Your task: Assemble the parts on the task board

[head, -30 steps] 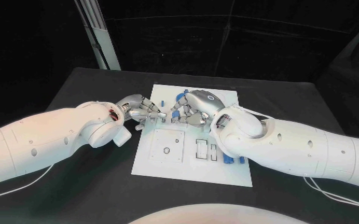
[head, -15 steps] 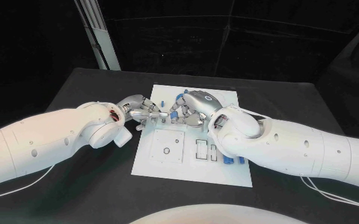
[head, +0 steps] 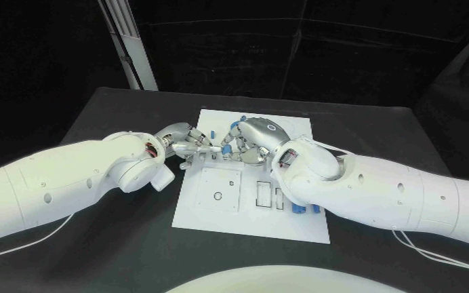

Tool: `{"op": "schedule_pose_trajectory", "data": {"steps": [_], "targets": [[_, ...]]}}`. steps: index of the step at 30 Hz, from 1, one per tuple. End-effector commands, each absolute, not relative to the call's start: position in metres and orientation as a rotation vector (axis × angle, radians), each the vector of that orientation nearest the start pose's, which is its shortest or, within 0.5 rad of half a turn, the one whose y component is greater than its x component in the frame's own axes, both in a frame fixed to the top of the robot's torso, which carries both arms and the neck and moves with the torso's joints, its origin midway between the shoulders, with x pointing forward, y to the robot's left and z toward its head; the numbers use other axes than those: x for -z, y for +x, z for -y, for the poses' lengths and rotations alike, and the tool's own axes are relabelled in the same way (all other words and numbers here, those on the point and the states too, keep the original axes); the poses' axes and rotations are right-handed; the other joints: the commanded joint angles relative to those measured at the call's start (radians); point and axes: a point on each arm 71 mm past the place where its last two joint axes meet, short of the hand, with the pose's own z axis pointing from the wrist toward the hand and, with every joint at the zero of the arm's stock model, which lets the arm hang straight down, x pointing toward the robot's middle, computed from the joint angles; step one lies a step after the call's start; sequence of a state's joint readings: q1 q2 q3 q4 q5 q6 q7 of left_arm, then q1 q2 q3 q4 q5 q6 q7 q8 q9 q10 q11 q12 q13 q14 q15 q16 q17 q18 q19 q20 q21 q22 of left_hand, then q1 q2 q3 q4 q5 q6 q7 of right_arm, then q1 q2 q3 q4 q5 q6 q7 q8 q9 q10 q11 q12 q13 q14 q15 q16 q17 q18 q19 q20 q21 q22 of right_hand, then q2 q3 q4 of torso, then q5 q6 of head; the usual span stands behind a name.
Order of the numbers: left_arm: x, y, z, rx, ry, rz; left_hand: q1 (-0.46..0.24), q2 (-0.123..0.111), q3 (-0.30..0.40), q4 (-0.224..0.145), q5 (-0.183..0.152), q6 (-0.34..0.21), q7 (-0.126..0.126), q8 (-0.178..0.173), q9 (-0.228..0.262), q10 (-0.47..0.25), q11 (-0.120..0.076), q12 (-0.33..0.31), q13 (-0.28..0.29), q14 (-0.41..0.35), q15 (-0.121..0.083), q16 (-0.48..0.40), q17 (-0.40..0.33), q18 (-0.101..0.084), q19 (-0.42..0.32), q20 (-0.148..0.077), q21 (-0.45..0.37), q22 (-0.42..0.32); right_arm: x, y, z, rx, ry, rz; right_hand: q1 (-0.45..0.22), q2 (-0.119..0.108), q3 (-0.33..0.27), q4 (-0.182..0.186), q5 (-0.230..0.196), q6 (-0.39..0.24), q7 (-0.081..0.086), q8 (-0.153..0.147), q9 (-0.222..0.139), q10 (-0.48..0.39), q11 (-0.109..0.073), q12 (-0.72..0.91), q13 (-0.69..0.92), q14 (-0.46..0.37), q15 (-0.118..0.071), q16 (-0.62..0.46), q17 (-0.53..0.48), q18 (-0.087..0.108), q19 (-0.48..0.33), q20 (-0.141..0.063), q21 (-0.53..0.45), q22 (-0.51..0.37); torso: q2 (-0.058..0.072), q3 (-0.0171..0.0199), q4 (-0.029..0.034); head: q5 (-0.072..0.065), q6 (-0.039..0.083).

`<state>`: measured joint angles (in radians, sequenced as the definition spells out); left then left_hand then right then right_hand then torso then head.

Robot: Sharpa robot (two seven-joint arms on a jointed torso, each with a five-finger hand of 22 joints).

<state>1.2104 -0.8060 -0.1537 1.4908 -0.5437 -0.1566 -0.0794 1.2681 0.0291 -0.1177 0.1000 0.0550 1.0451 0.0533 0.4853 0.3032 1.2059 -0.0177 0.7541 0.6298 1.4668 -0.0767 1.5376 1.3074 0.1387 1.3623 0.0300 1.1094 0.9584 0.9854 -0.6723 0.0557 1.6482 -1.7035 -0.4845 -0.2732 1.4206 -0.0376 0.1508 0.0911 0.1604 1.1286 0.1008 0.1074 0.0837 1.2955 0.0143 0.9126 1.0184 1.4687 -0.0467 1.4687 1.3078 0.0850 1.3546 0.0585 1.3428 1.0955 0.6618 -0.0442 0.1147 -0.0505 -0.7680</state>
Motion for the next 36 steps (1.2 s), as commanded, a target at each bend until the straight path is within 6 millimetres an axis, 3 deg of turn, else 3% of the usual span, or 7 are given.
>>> {"op": "schedule_pose_trajectory", "data": {"steps": [1,17,36], "targets": [[0.2403,0.4697,-0.1910,1.081,-0.660,-2.102,0.007,-0.003,-0.003,-0.005,-0.005,-0.009,0.000,0.005,0.002,0.007,-0.001,0.006,0.001,0.092,-0.004,0.004,0.212,-0.014,-0.009,-0.001,0.005,0.002,0.2114,0.4230,0.0888,-0.805,-0.175,-1.509,0.002,0.004,0.005,0.002,0.006,0.008,-0.002,0.003,0.001,0.005,0.000,0.004,0.002,0.067,-0.007,-0.006,0.107,0.007,0.001,-0.002,0.005,0.001,0.001,-0.0002,-0.0020,0.000,0.001],[0.2412,0.4709,-0.1912,1.072,-0.663,-2.107,0.033,0.005,-0.001,-0.018,-0.005,-0.012,-0.002,0.011,0.005,0.006,-0.003,0.007,0.005,0.092,-0.005,0.006,0.215,-0.015,-0.011,-0.002,0.010,0.011,0.2077,0.4195,0.0848,-0.835,-0.175,-1.482,0.002,0.004,0.007,0.002,0.006,0.010,-0.002,0.003,0.001,0.007,0.000,0.007,0.005,0.067,-0.007,-0.005,0.108,0.007,0.002,-0.003,0.005,0.002,0.004,-0.0004,-0.0042,0.003,0.005],[0.2411,0.4706,-0.1897,1.073,-0.662,-2.108,0.034,0.005,-0.001,-0.019,-0.005,-0.013,-0.002,0.012,0.005,0.006,-0.003,0.007,0.005,0.092,-0.005,0.006,0.215,-0.015,-0.011,-0.002,0.011,0.012,0.2072,0.4176,0.0796,-0.854,-0.181,-1.488,0.001,0.002,0.008,0.002,0.005,0.011,-0.003,0.003,0.001,0.008,-0.001,0.005,0.003,0.067,-0.008,-0.006,0.107,0.007,0.002,-0.003,0.005,0.002,0.000,-0.0008,-0.0069,0.008,-0.002]]}}
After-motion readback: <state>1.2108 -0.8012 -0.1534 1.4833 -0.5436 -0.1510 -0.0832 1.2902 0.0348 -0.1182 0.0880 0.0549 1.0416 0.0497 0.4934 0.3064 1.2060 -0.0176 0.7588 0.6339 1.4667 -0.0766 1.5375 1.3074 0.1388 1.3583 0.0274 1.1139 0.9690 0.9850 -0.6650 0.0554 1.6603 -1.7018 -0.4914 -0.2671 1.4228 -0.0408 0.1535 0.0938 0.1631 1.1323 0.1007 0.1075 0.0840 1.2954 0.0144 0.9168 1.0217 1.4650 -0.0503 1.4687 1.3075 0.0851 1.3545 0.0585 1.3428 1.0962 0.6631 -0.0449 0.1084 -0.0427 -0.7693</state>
